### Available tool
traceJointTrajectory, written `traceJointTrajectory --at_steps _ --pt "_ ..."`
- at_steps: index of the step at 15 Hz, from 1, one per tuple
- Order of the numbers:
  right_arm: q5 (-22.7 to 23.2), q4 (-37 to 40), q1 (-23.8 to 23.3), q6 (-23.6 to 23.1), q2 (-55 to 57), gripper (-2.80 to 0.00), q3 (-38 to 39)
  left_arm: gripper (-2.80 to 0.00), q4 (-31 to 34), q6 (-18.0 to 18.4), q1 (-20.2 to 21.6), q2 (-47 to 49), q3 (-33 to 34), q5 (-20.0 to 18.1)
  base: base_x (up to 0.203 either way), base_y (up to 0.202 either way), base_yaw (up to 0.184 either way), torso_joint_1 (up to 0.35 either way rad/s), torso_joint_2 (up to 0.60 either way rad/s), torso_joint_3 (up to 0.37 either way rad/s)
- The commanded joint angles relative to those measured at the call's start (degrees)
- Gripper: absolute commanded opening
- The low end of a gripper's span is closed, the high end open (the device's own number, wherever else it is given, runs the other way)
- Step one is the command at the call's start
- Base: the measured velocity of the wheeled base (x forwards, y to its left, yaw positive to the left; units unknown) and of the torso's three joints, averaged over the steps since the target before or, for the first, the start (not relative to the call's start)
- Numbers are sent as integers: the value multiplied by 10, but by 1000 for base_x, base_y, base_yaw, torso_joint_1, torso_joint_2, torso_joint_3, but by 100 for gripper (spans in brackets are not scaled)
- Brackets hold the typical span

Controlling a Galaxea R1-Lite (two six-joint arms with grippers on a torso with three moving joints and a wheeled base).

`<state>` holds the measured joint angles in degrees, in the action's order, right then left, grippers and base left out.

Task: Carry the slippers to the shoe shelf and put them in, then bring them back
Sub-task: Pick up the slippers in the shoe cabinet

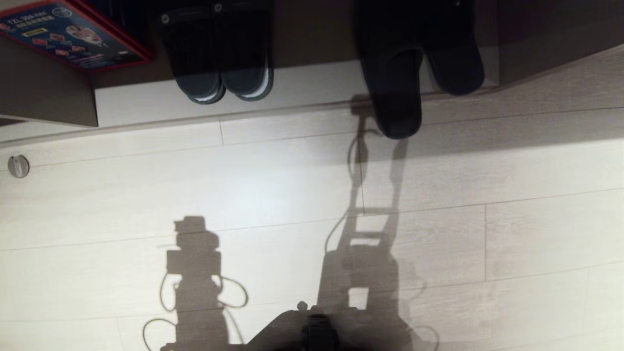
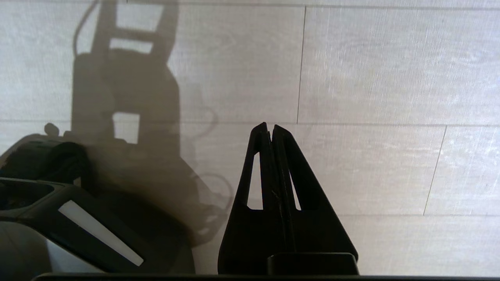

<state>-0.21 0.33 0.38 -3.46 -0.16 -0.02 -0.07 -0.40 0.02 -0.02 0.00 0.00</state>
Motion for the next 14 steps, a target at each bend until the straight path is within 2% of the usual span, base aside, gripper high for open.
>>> traceJointTrajectory --at_steps 1,2,14 --pt "0 0 0 0 2 -280 0 -280 0 0 1 0 0 0 -186 0 0 2 2 7" --pt "0 0 1 0 2 -280 0 -280 0 1 1 0 0 0 -137 0 -1 2 -2 9" --pt "0 -4 0 -2 2 -280 -5 -280 0 0 0 0 0 0 0 0 0 0 0 0"
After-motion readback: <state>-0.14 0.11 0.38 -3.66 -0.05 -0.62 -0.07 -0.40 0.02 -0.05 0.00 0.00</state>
